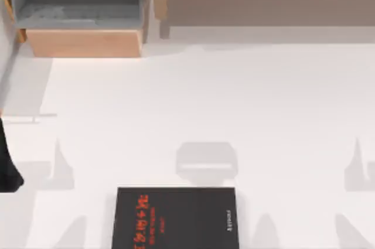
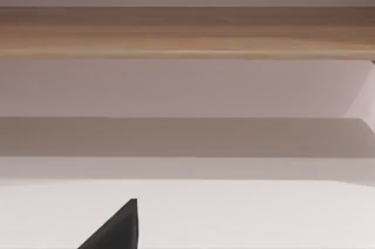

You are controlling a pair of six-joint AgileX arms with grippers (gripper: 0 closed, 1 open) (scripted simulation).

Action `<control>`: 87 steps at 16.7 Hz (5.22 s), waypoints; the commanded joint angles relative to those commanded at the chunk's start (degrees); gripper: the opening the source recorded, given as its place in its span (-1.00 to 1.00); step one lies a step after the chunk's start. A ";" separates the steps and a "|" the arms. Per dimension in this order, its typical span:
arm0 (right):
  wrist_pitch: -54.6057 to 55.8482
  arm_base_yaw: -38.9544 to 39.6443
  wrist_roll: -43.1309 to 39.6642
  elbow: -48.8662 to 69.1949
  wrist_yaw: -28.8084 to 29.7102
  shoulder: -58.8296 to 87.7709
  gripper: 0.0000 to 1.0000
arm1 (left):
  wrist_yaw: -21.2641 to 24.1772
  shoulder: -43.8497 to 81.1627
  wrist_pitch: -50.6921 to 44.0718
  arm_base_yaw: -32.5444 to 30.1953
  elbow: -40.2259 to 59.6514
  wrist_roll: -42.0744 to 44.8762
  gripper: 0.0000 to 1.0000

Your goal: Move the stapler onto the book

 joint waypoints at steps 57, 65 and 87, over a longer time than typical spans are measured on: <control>0.00 0.00 0.00 0.00 0.00 0.00 1.00 | 4.53 150.41 -83.04 20.92 148.05 43.76 1.00; 0.00 0.00 0.00 0.00 0.00 0.00 1.00 | 4.76 151.15 -75.21 20.06 141.23 42.47 1.00; 0.00 0.00 0.00 0.00 0.00 0.00 1.00 | 4.69 152.81 -72.02 19.41 139.71 42.06 -1.00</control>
